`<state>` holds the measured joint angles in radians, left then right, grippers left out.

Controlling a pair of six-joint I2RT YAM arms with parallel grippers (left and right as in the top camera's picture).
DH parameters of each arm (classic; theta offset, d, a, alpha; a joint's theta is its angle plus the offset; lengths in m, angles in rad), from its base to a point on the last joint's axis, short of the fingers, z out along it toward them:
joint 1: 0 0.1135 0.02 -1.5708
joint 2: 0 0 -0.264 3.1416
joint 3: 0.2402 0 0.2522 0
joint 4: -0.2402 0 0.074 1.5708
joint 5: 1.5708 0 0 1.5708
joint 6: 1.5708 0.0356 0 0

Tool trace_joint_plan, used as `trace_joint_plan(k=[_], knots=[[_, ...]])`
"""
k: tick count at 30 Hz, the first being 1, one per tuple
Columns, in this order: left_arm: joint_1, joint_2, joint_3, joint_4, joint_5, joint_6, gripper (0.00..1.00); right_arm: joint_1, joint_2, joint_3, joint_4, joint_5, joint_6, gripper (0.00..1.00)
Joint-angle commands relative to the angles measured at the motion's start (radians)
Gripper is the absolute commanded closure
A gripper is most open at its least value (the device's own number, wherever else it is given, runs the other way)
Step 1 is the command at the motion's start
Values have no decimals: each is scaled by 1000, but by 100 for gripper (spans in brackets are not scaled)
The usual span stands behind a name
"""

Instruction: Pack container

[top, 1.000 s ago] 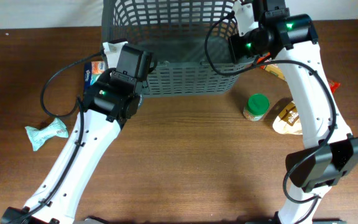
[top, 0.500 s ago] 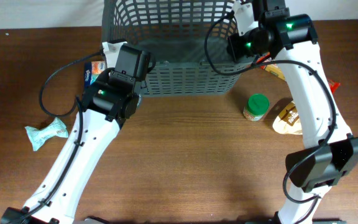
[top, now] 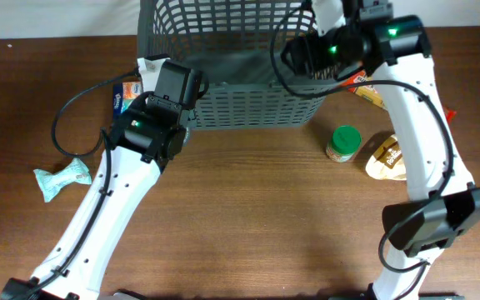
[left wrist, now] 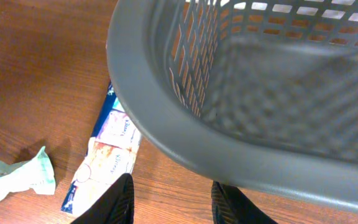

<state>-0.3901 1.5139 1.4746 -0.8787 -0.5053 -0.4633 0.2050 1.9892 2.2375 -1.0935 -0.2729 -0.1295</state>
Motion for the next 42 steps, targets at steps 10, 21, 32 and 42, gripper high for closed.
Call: trace_joint_plan(k=[10,21,32,42], knots=[[-53,-248,10,-81,-8,10,52,-5,-5,366,-151,-137,15,1],[-78,-545,10,-256,-183,9,1,-98,-129,583,-478,442,156,2],[-79,-589,9,-473,-349,9,0,-340,-200,573,-605,255,271,1],[-78,-583,9,-551,-367,9,1,-345,-196,362,-605,398,354,1]])
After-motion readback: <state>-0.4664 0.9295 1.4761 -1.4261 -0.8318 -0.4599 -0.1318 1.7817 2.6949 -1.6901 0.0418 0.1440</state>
